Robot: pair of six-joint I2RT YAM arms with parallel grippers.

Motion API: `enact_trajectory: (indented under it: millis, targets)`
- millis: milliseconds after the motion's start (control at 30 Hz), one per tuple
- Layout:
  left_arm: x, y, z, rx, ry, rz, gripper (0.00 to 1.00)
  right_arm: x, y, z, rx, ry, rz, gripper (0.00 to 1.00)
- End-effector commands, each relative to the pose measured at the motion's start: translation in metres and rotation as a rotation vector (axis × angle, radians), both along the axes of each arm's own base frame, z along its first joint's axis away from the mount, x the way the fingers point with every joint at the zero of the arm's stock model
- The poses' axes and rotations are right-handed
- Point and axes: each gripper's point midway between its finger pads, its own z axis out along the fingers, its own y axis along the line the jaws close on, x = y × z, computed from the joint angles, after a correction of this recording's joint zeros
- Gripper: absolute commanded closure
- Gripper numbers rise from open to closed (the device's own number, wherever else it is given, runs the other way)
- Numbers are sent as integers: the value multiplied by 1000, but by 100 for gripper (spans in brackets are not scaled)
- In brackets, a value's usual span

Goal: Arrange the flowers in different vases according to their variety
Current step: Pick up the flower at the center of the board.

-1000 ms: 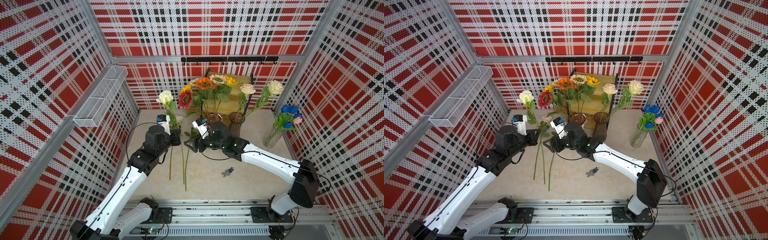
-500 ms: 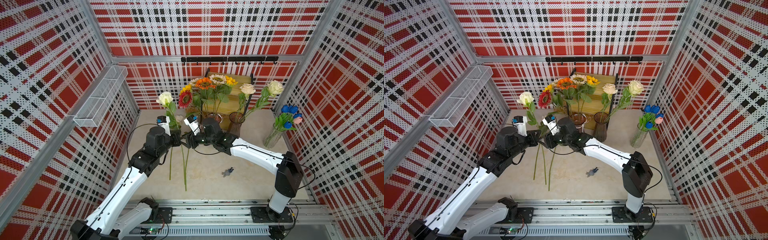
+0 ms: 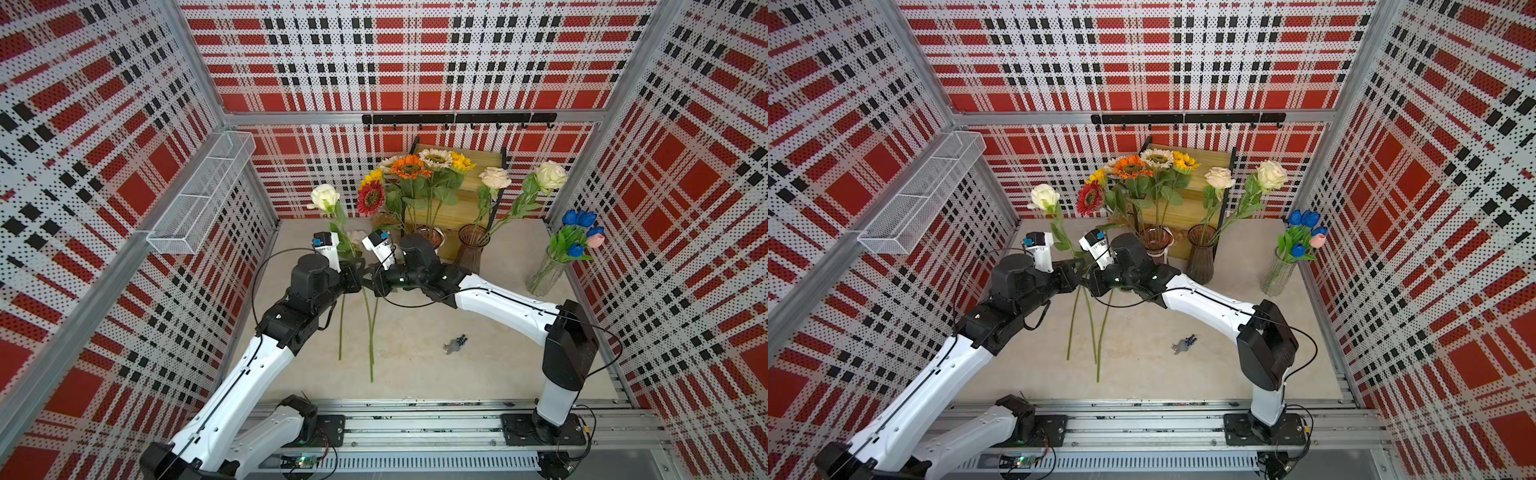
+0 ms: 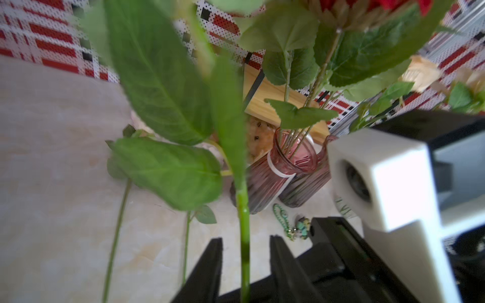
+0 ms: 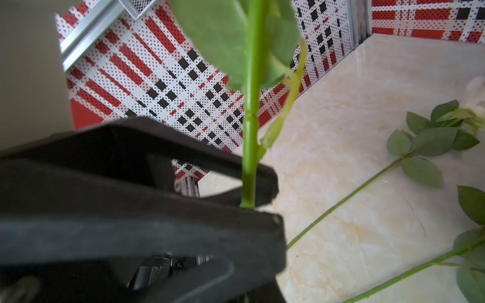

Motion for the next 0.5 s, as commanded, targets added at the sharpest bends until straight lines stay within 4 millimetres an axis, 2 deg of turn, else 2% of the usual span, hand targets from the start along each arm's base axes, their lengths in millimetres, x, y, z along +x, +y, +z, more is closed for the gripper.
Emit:
enact_trajectory:
  millis: [0, 100, 133, 167, 333, 467]
  targets:
    - [-1, 13, 1, 1, -9, 43, 45, -1, 4, 30, 53, -43, 6, 100]
    - [-3, 32, -3, 5, 12, 115, 38, 3, 3, 44, 49, -75, -13, 100]
    - [-5, 37, -5, 4, 20, 136, 28, 7, 2, 52, 43, -94, -24, 100]
    - [-8, 41, -10, 5, 29, 151, 24, 12, 2, 56, 34, -112, -42, 100]
    - [-24, 48, -31, -27, 67, 173, 21, 40, -4, 86, 22, -197, -126, 100]
    - [-29, 45, -51, -35, 116, 159, 21, 56, -17, 115, 20, -285, -218, 100]
